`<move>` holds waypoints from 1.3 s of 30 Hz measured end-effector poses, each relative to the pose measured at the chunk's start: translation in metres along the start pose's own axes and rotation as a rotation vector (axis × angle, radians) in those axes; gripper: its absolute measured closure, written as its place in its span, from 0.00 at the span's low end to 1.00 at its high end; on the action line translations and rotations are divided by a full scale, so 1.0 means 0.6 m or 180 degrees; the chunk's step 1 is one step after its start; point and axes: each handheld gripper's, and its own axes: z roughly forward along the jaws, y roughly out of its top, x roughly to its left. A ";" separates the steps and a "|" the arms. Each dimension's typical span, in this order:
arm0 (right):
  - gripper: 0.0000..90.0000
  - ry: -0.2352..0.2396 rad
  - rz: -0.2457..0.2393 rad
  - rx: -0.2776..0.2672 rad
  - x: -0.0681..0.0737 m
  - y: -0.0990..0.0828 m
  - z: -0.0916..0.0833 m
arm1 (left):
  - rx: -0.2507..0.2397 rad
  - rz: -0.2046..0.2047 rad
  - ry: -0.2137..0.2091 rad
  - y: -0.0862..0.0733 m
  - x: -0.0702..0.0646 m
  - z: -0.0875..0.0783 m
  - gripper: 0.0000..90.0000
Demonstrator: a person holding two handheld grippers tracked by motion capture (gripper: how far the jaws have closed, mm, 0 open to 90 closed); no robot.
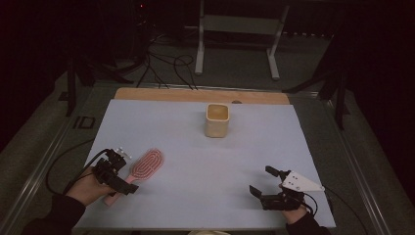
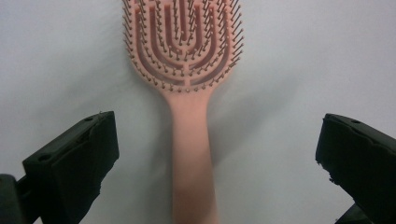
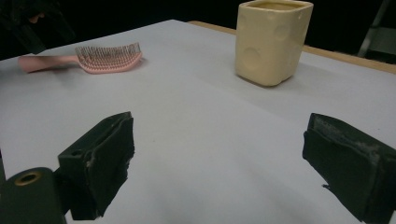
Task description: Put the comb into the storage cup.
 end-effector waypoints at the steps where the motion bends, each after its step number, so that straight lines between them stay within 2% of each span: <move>1: 0.10 0.0002 -0.0006 0.0004 0.000 0.000 0.000 | 0.0032 0.0003 0.0002 0.001 0.000 0.002 0.00; 5: 0.10 -0.0001 -0.0001 -0.0004 -0.001 0.000 0.000 | 0.0146 0.0070 -0.0003 0.004 0.002 0.010 0.00; 8: 0.10 0.0001 -0.0010 -0.0002 0.000 0.000 0.000 | 0.0197 0.0084 -0.0046 0.006 0.007 0.015 0.00; 12: 0.10 0.0003 -0.0012 0.0001 0.000 0.000 0.000 | 0.0217 0.0070 -0.0034 0.009 0.013 0.021 0.02; 27: 0.10 0.0004 -0.0001 -0.0003 -0.001 0.000 0.000 | 0.0414 0.0050 -0.0028 0.017 0.026 0.035 0.33; 37: 0.10 -0.0004 -0.0002 -0.0007 -0.001 0.000 -0.001 | 0.0518 0.0044 0.0052 0.026 0.027 0.044 0.43; 39: 0.10 -0.0001 0.0009 -0.0012 -0.002 0.000 -0.002 | 0.0531 0.0048 0.0079 0.028 0.026 0.045 0.50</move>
